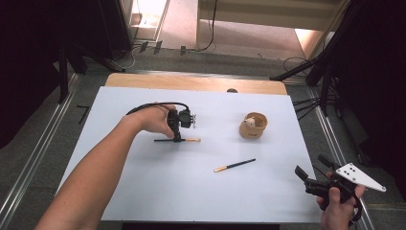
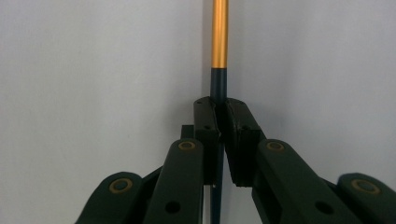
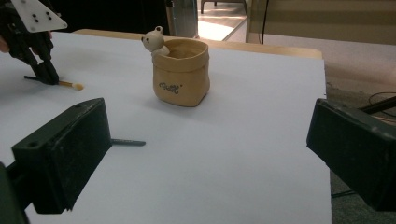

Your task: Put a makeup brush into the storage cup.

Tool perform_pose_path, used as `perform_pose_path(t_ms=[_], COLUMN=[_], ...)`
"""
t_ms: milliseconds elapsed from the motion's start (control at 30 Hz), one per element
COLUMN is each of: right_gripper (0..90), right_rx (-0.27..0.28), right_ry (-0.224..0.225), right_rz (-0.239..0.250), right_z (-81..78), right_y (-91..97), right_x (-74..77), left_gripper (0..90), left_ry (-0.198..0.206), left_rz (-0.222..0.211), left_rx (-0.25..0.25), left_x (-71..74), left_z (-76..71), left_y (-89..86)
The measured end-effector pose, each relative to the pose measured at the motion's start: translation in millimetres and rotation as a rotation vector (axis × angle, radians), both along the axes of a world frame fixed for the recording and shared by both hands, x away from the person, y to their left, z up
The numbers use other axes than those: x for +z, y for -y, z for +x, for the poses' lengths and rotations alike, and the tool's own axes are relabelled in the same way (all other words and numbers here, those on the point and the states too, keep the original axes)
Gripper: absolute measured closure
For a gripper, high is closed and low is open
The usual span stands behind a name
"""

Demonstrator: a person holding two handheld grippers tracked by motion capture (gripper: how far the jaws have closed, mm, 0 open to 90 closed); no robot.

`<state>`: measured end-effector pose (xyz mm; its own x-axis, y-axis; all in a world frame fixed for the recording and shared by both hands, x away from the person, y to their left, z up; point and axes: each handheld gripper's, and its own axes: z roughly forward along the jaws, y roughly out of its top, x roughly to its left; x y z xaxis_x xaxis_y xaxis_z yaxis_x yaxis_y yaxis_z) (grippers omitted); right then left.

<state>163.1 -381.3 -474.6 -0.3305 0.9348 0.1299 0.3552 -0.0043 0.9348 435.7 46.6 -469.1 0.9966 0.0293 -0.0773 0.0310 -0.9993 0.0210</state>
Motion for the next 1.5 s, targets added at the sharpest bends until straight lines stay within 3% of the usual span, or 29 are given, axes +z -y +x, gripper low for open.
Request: perform_pose_path(t_ms=[100,200,333,500,633,833,1167,1300,1500], right_gripper=[0.4,0.4,0.4,0.4,0.4,1.1,3.9,4.1,9.1], right_rx=[-0.005,-0.004,-0.007,-0.003,0.0,0.018,0.023,0.047,0.054], right_ry=[0.002,0.002,0.0,-0.004,0.0,0.0,0.015,0.018,0.017], right_rz=[0.0,-0.003,0.0,0.011,0.025,0.032,0.034,0.013,0.017], right_z=[-0.3,-0.3,-0.1,0.4,0.9,2.6,5.5,11.3,17.9], right_y=[0.8,1.4,1.3,0.5,-0.8,-7.1,-12.1,-18.4,-23.6], right_x=[0.3,0.2,-0.2,0.1,2.8,7.8,20.3,28.7,39.9], left_gripper=[85.1,85.2,85.1,85.1,85.2,85.1,85.1,85.1,85.2], left_ry=[-0.001,0.0,-0.003,0.0,-0.029,-0.03,0.018,0.045,0.05], left_rz=[0.027,0.025,-0.005,-0.056,-0.161,-0.345,-0.531,-0.584,-0.675], left_rx=[0.061,0.106,0.166,0.203,0.258,0.319,0.353,0.347,0.344], left_x=[0.5,0.5,1.1,3.6,13.3,38.5,68.9,79.2,93.4], left_z=[0.1,0.1,0.4,-2.6,-0.7,-1.4,-16.5,-22.7,-29.6], left_y=[2.9,2.7,-2.7,-9.8,-22.1,-38.6,-41.6,-41.1,-42.2])
